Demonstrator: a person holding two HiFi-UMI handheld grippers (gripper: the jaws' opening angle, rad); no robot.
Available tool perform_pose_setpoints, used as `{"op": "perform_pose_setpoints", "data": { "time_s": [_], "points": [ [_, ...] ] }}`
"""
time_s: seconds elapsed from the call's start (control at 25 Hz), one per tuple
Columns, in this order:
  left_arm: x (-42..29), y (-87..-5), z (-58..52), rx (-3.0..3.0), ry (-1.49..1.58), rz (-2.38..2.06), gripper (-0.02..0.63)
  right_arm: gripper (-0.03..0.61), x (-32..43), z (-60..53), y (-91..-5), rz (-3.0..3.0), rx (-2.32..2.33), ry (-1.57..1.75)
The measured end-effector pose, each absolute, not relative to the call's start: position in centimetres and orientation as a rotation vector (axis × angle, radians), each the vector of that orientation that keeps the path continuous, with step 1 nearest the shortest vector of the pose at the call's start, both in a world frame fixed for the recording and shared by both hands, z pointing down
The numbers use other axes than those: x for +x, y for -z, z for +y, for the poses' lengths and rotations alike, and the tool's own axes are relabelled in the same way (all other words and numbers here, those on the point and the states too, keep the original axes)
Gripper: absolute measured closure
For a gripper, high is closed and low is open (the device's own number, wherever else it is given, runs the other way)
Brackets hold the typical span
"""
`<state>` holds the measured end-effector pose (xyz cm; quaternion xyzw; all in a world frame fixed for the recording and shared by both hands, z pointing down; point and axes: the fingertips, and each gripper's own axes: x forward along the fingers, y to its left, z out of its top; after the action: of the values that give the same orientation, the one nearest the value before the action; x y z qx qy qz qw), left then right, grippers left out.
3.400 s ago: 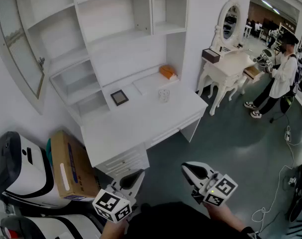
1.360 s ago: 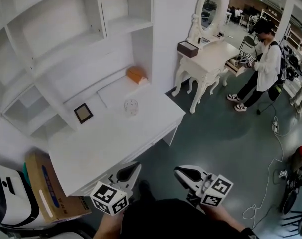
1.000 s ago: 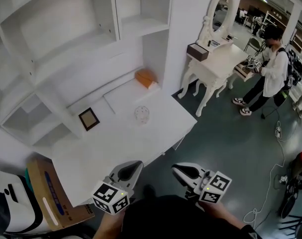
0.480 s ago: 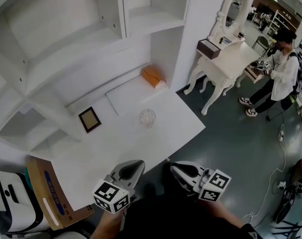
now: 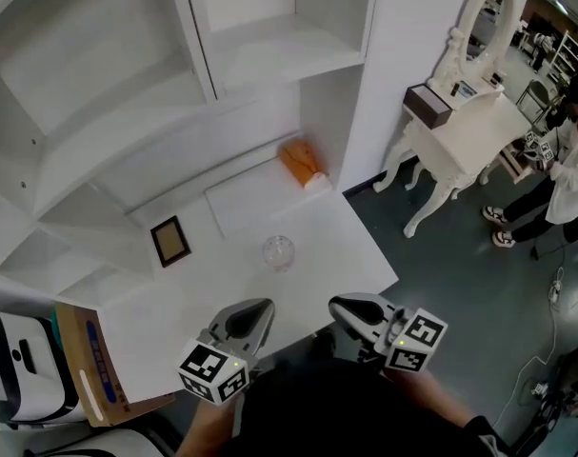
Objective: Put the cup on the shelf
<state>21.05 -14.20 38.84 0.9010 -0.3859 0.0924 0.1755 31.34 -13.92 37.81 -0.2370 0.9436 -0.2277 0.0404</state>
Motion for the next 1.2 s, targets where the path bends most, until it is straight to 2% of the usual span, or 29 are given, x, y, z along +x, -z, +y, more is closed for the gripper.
{"op": "perform_pose_setpoints", "data": {
  "time_s": [0.32, 1.2],
  "points": [
    [22.0, -39.3, -17.9, 2.497, -0.227, -1.225, 0.600, 0.561, 31.8, -18.4, -39.9, 2.969, -0.528, 0.803],
    [15.5, -46.9, -23.0, 2.492, -0.316, -1.069, 0.598, 0.561, 22.0, -22.8, -42.8, 3.053, -0.559, 0.928]
  ]
}}
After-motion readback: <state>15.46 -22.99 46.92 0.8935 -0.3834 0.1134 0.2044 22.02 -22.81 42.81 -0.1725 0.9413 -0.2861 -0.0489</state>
